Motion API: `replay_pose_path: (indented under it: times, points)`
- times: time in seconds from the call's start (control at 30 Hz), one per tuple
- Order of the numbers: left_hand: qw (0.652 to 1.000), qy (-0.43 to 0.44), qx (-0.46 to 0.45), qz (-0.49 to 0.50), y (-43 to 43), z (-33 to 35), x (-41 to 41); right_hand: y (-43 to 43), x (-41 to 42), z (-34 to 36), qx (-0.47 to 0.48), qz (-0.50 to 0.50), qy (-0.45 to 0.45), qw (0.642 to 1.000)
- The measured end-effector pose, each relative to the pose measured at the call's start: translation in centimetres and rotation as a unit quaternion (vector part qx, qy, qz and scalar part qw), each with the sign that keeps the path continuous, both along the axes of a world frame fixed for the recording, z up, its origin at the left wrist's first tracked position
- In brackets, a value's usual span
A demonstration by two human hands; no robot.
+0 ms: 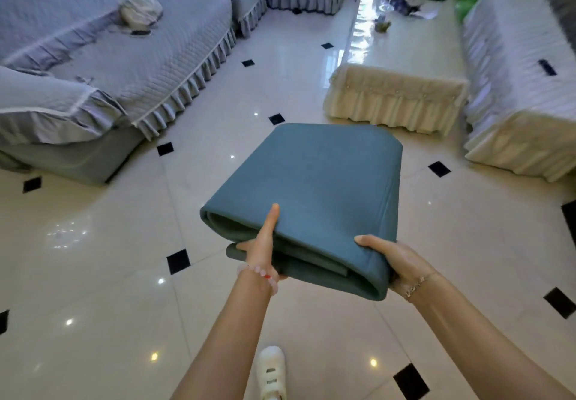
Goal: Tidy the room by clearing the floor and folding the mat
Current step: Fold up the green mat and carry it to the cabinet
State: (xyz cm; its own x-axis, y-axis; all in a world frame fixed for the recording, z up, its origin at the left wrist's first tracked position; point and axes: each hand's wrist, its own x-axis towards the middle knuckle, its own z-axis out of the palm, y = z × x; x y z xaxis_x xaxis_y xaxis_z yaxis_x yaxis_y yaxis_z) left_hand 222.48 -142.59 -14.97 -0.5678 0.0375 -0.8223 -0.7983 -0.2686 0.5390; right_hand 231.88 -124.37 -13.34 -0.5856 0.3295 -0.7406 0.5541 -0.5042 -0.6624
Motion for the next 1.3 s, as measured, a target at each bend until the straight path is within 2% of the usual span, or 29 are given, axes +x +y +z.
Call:
replay_pose_path:
  times: [0.23, 0.37, 0.47, 0.63, 0.83, 0.9, 1.1, 1.3]
  points:
    - [0.996, 0.028, -0.057, 0.063, -6.8, 3.2, -4.6, -7.1, -5.6, 5.0, 0.027, -0.002, 0.053, 0.998]
    - [0.993, 0.015, -0.006, 0.117, -9.8, 3.0, -6.7, -10.1, -8.6, 5.6, 0.007, 0.0, 0.086, 0.996]
    - [0.992, 0.012, 0.066, 0.111, -10.8, 3.2, -8.4, -10.9, -11.1, 5.6, -0.019, 0.002, 0.099, 0.995]
    - [0.991, 0.045, 0.085, 0.098, -9.5, 4.6, -14.6, -9.2, -16.9, 5.5, -0.054, 0.008, 0.104, 0.993]
    - [0.986, 0.083, -0.052, 0.134, -4.3, 6.0, -25.7, -4.9, -26.5, 4.4, -0.125, 0.011, 0.107, 0.986]
    - [0.983, 0.1, -0.071, 0.138, -2.5, 6.3, -29.2, -3.2, -30.0, 4.1, -0.143, 0.011, 0.097, 0.985]
    - [0.98, 0.1, -0.053, 0.165, 1.0, 6.6, -38.7, 0.6, -40.6, 5.3, -0.164, 0.009, 0.089, 0.982]
    - [0.977, 0.073, -0.047, 0.196, 0.8, 5.5, -49.1, 1.9, -51.4, 6.7, -0.167, 0.06, 0.066, 0.982]
